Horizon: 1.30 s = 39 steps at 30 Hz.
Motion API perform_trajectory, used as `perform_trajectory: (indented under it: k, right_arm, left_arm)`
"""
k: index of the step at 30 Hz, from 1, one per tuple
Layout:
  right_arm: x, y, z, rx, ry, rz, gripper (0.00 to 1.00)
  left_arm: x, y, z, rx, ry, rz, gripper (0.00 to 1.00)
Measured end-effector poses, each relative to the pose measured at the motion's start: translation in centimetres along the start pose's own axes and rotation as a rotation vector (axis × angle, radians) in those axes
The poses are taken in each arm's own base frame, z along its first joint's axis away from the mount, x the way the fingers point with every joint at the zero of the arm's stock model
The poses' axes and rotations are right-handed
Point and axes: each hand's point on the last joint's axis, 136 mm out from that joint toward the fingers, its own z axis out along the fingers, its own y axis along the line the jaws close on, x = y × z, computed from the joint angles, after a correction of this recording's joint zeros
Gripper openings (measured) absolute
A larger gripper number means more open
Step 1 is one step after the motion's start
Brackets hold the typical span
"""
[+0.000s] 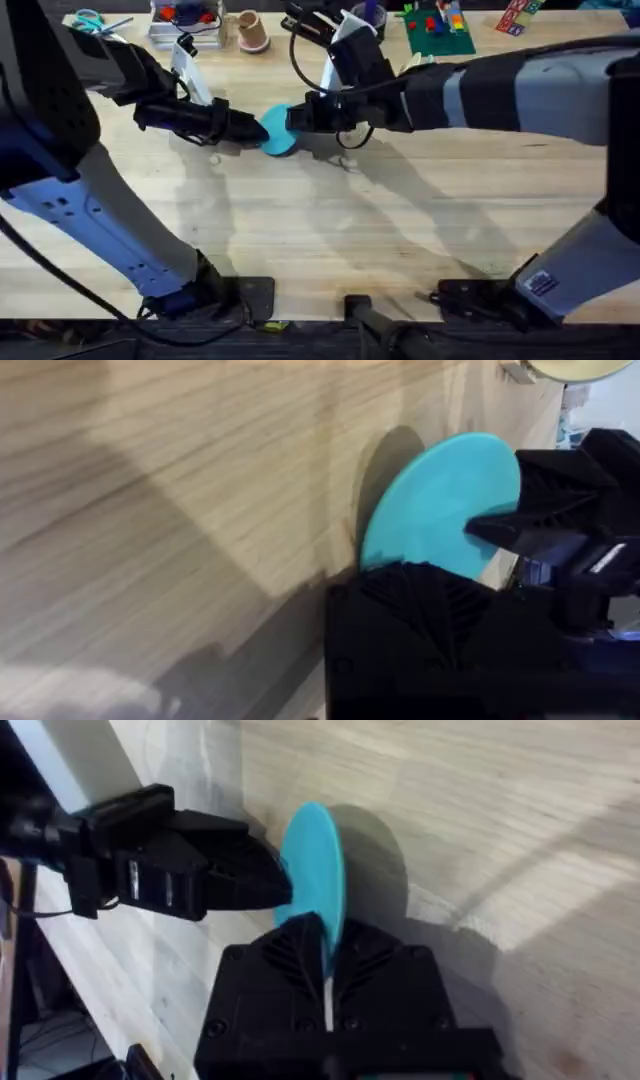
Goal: Pick up the plates from the table one by one and place each into a slot on the dish rack.
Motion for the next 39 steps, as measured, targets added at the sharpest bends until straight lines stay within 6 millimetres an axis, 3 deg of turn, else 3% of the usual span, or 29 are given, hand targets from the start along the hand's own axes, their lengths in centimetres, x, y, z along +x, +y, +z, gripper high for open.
perform_trajectory:
  k: [11, 16, 25, 33, 39]
  right_arm:
    - [0.0, 0.0, -0.1, 0.000, 0.001, -0.007, 0.028]
    - [0.1, 0.2, -1.2, 0.005, 0.015, 0.000, 0.029]
    - [-2.5, -3.0, -6.7, 0.121, -0.041, 0.022, 0.029]
    - [-2.5, -3.7, -12.1, 0.257, -0.067, -0.035, 0.029]
    - [-2.3, -3.6, -16.6, 0.390, -0.060, -0.086, 0.029]
  left_arm:
    - [0.0, 0.0, -0.1, -0.001, 0.002, -0.011, 0.041]
    - [-0.1, -0.1, -0.2, -0.021, 0.024, -0.012, 0.041]
    - [-1.3, -0.6, -1.6, -0.100, 0.025, 0.027, 0.041]
    - [-3.0, -5.3, -6.1, -0.267, -0.062, 0.170, 0.041]
    - [-2.9, -9.1, -7.1, -0.369, -0.080, 0.268, 0.041]
